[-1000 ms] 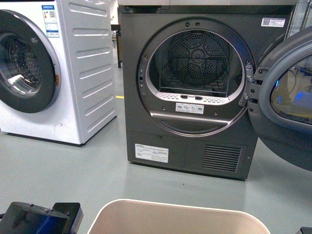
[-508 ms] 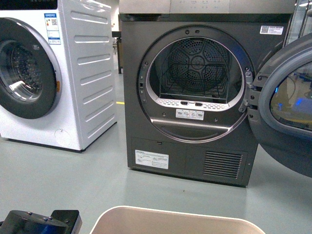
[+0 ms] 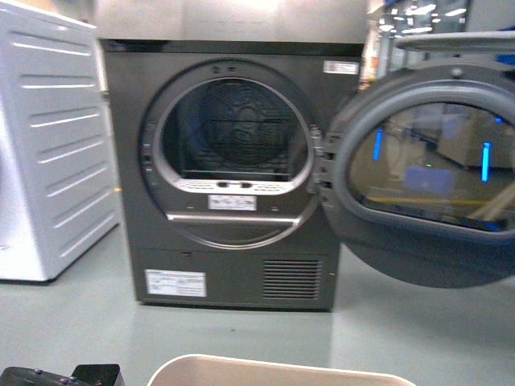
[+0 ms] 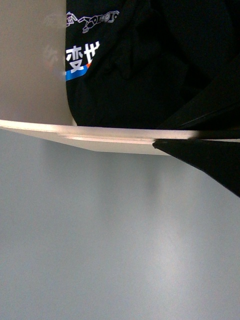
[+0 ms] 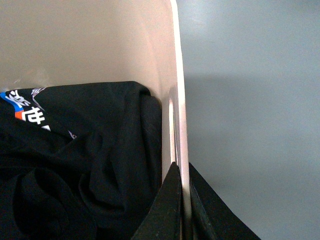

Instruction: Move hamper under clothes hanger

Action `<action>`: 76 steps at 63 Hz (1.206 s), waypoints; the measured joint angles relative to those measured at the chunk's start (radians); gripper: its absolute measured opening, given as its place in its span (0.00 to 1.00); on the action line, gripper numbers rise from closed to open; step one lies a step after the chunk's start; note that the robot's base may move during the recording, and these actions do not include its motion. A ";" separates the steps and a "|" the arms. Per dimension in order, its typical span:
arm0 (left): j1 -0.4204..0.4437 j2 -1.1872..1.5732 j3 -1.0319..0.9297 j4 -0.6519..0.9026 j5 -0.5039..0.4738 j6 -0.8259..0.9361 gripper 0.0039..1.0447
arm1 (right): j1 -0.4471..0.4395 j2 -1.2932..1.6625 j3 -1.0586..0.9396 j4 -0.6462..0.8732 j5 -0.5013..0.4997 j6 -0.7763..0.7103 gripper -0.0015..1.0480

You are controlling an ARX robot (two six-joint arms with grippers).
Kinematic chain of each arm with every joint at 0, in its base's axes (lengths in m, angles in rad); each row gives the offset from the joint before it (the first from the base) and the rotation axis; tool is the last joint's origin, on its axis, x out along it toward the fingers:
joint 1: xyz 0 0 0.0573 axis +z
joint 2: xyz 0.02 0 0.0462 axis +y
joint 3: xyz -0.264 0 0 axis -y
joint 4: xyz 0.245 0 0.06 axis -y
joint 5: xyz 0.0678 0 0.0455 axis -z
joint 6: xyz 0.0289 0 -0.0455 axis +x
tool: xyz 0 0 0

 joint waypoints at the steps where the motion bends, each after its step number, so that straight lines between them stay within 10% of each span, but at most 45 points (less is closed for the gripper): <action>1: -0.001 0.000 0.000 0.000 0.002 0.000 0.04 | -0.002 0.000 0.000 0.000 0.002 0.000 0.03; 76: -0.008 0.005 0.005 0.001 0.006 0.003 0.04 | -0.012 -0.003 -0.006 0.000 0.002 0.001 0.03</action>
